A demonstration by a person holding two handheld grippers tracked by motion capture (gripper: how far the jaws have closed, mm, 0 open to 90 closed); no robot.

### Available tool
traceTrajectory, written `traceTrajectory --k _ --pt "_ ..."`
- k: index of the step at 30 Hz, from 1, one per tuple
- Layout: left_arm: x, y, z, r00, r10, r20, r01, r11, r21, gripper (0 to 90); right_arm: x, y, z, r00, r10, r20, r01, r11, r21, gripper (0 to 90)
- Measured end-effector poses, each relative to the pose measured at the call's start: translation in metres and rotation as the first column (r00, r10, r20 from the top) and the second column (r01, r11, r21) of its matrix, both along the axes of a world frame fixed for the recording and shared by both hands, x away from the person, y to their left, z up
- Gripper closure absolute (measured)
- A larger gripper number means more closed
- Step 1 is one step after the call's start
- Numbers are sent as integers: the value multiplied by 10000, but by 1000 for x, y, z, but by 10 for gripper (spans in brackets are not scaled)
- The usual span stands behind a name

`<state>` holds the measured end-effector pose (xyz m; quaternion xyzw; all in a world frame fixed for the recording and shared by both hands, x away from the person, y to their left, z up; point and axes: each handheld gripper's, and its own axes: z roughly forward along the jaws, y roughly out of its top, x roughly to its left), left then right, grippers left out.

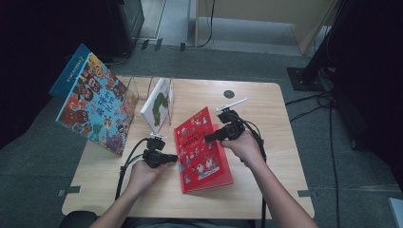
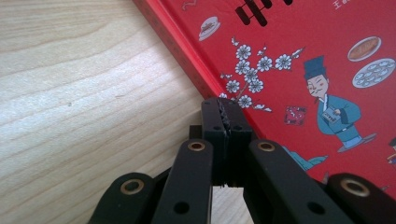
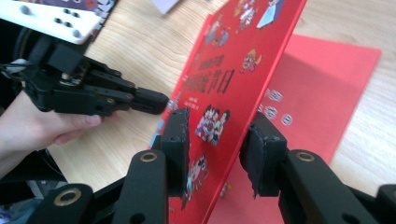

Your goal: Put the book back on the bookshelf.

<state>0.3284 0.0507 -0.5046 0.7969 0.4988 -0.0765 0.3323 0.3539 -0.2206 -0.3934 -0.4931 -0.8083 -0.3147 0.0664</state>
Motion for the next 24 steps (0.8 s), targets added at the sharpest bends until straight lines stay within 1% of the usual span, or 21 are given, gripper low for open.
traceTrajectory --k 3,6,7,10,12,13,14,17,19,20,23,24 --pt "0 0 0 10000 28 40 -27 10000 -48 900 2 12 5 9995 307 -8 -307 9995 -123 642" --pt "0 0 0 10000 27 44 -26 10000 -91 900 3 24 7 9982 604 -54 -605 9976 -337 644" --pt "0 0 0 10000 27 68 -27 9999 -108 900 4 28 7 9980 622 -84 -625 9972 -407 648" --pt "0 0 0 10000 60 53 -59 9998 -164 900 5 40 7 9962 860 -103 -864 9950 -503 674" --pt "0 0 0 10000 68 51 -67 9998 -179 899 7 46 6 9952 972 -146 -980 9931 -650 697" --pt "0 1 0 10000 65 52 -64 9998 -175 893 7 48 5 9947 1019 -163 -1028 9922 -712 726" --pt "0 1 0 10000 78 50 -77 9998 -187 881 8 50 4 9943 1044 -224 -1058 9914 -773 751" --pt "2 4 2 10000 58 32 -57 9995 -324 801 11 51 3 9942 1013 -371 -1045 9896 -984 772" --pt "1 5 4 9997 6 254 1 9996 -284 768 13 48 3 9935 951 -620 -1005 9907 -916 784" --pt "1 5 5 9996 10 278 0 9994 -341 746 14 47 4 9933 919 -701 -981 9911 -900 792" --pt "1 7 7 9987 -107 496 124 9993 -346 652 15 44 7 9927 833 -869 -914 9913 -944 820" --pt "1 7 8 9988 -121 481 140 9991 -412 612 15 43 8 9920 817 -960 -908 9914 -946 830"
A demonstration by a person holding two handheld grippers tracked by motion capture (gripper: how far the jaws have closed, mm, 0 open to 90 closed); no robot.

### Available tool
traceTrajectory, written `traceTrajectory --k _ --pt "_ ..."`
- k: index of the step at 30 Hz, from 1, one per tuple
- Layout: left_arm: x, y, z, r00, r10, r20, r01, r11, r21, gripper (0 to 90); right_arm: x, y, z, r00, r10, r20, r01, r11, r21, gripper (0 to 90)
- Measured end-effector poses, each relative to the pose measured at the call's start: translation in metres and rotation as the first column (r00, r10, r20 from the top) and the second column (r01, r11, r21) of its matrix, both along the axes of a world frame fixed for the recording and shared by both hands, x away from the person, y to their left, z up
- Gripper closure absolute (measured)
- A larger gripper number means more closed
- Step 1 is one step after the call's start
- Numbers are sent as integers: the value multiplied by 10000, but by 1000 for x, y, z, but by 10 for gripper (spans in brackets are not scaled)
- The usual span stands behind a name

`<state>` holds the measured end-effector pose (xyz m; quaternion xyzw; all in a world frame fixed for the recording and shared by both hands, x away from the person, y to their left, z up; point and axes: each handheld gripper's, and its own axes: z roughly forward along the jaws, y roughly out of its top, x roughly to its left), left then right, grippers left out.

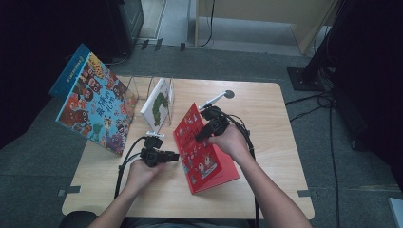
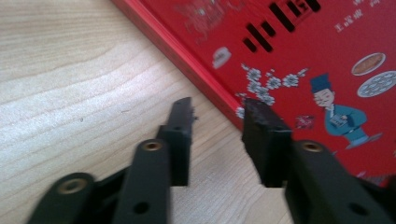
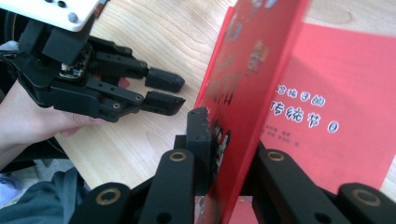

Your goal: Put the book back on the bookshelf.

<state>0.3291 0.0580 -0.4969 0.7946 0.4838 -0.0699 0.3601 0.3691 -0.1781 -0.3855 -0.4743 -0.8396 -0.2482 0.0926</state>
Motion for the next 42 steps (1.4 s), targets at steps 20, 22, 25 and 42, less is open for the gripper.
traceTrajectory --k 20,22,25,42 --pt "4 -4 17 9965 -638 543 692 9920 -1051 366 -2 -23 44 9998 -39 169 30 9985 540 884" --pt "6 -6 19 9955 -735 602 798 9909 -1088 357 -2 -28 50 9997 -75 246 58 9975 705 884" --pt "10 -9 23 9955 -797 522 869 9841 -1551 346 -3 -33 57 9995 -84 292 57 9959 903 885" --pt "26 -15 53 9843 -1503 927 1733 9234 -3425 171 -15 -67 42 9976 556 417 -667 9340 3509 892"
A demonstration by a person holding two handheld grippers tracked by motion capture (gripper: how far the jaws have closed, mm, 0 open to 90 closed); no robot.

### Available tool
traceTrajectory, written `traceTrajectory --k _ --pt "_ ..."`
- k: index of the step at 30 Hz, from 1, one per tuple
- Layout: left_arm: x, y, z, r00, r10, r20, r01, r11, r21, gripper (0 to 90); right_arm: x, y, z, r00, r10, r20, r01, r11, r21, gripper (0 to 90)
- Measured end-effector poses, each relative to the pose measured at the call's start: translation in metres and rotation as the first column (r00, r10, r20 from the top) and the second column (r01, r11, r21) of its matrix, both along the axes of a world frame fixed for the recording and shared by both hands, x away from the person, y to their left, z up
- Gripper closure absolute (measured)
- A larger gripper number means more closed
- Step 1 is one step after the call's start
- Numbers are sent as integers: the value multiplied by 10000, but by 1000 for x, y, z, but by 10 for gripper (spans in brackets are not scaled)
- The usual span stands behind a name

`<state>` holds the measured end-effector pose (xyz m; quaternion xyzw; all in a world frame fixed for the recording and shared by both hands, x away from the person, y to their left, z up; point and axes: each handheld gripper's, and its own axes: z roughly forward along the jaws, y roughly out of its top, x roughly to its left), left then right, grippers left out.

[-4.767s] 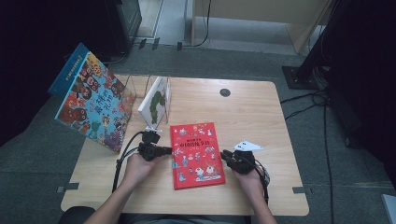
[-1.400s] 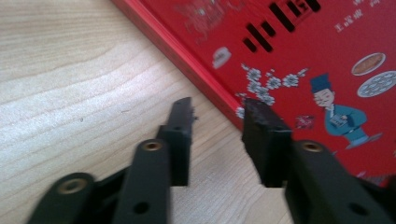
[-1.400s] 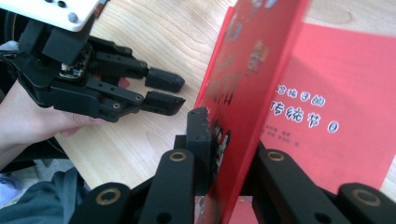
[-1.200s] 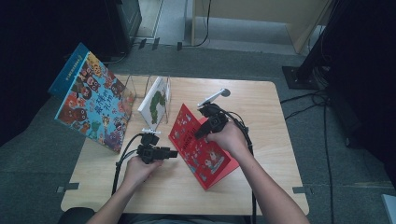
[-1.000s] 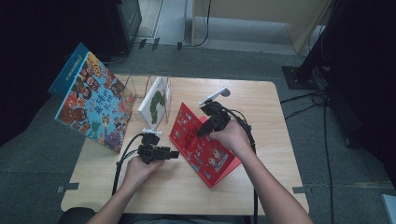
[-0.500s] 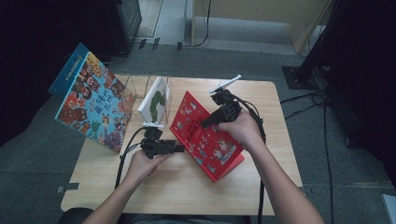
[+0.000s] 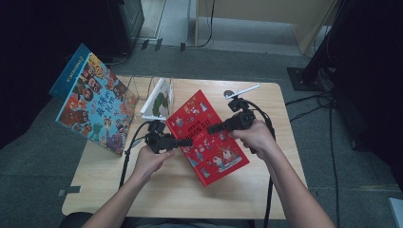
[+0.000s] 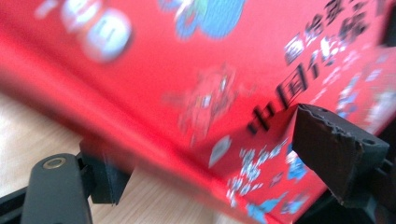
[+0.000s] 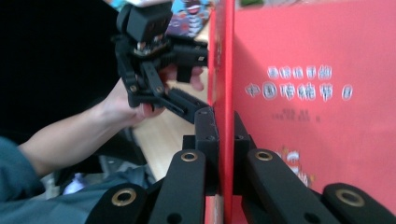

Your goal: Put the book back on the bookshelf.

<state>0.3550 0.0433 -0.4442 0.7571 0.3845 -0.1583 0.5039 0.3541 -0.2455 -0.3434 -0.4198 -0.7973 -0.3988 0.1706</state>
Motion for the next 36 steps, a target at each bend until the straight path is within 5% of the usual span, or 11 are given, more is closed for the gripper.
traceTrajectory --k 3,6,8,10,13,15,17,21,26,32,36 --pt "0 9 10 9990 -249 383 255 9996 -129 214 -6 -2 -7 9978 546 364 -559 9977 382 892" --pt "2 23 15 9976 -608 343 640 9927 -1026 395 -8 -6 -12 9939 951 549 -985 9931 630 891" --pt "0 30 23 9909 -1019 881 1118 9869 -1161 506 -7 -9 -16 9890 1256 787 -1331 9862 981 887" --pt "-7 34 34 9715 -1572 1773 1717 9827 -695 617 -7 -9 -18 9805 1483 1286 -1594 9839 810 817" --pt "-16 34 50 9270 -2302 2962 2254 9729 506 728 -8 -1 -21 9627 1925 1901 -1937 9810 -120 733" --pt "-22 34 57 9078 -2316 3497 2085 9726 1029 746 -11 3 -21 9524 1886 2395 -1820 9821 -493 666" --pt "-22 36 60 9112 -2316 3408 2072 9724 1069 757 -12 3 -20 9446 1719 2795 -1572 9848 -744 642" --pt "-26 36 61 8974 -2421 3688 1922 9670 1671 758 -13 6 -25 9417 1638 2938 -1446 9857 -860 611" --pt "-30 32 60 8904 -2559 3764 1781 9570 2291 758 -12 2 -37 9545 1167 2744 -1011 9924 -704 575" --pt "-29 31 60 8941 -2676 3592 1841 9506 2500 758 -16 0 -48 9584 761 2750 -639 9965 -530 548" --pt "-30 31 61 8923 -2734 3591 1839 9469 2638 784 -22 -6 -54 9424 519 3304 -146 9933 -1144 575"
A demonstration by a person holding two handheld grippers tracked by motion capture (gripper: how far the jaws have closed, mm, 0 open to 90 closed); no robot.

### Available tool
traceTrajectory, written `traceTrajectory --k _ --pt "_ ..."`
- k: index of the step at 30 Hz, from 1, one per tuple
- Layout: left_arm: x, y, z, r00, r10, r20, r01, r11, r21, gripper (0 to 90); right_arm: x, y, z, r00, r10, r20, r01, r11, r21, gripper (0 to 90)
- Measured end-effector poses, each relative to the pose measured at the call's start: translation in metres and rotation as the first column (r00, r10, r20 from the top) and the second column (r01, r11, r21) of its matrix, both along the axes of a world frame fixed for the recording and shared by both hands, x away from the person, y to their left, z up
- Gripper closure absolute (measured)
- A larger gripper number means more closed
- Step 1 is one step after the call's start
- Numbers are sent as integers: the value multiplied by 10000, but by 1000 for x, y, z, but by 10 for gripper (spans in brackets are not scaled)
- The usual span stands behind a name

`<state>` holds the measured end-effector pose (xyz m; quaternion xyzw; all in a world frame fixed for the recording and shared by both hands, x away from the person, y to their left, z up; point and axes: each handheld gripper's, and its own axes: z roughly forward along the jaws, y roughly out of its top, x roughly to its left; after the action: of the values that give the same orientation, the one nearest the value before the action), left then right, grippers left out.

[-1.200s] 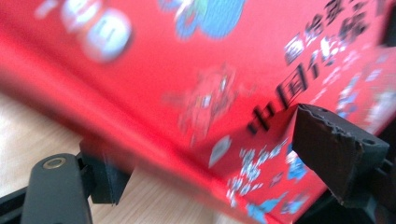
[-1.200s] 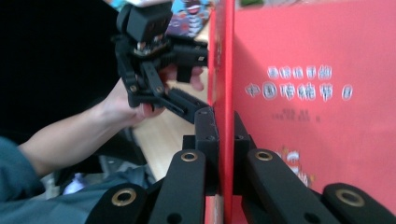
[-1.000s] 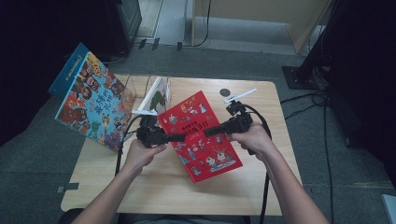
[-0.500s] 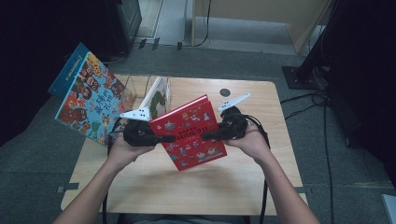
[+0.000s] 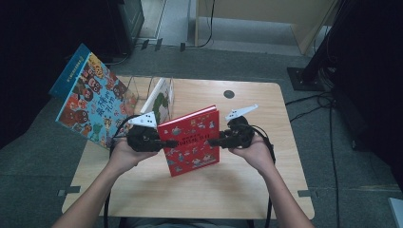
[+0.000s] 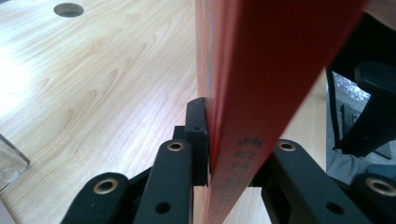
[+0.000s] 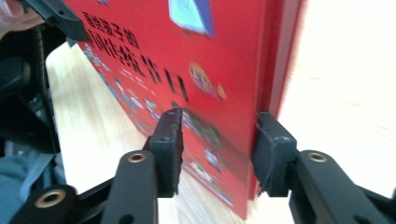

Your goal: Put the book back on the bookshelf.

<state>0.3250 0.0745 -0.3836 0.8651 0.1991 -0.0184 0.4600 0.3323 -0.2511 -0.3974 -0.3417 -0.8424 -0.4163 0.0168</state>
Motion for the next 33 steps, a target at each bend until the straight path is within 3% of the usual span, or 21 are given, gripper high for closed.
traceTrajectory --k 3,6,11,14,19,20,26,30,33 --pt "1 0 1 10000 30 -49 -30 10000 50 788 0 -6 -7 9997 -257 16 255 9974 681 564" --pt "3 0 4 9998 72 -192 -65 9994 336 782 -1 -6 -11 9990 -358 268 331 9950 942 561" --pt "7 -2 17 9991 -91 -421 120 9975 699 755 -3 -2 -15 9969 -489 609 437 9954 852 532" --pt "12 -8 28 9971 -317 -686 401 9915 1239 740 -4 1 -14 9960 -568 696 515 9958 752 533" --pt "20 -12 48 9928 -436 -1117 629 9824 1758 723 -3 2 -12 9954 -612 733 547 9947 868 538" --pt "20 -14 52 9941 -391 -1013 577 9804 1882 723 -3 3 -12 9954 -612 732 549 9949 840 537" --pt "29 -30 66 9915 -431 -1226 778 9525 2945 720 -1 7 -11 9949 -550 840 487 9960 750 515" --pt "36 -46 70 9904 -322 -1347 796 9281 3638 714 -1 9 -11 9925 -379 1159 313 9978 580 496" --pt "44 -55 71 9824 -277 -1849 1017 9090 4042 723 -1 10 -12 9900 -271 1387 213 9988 431 495"
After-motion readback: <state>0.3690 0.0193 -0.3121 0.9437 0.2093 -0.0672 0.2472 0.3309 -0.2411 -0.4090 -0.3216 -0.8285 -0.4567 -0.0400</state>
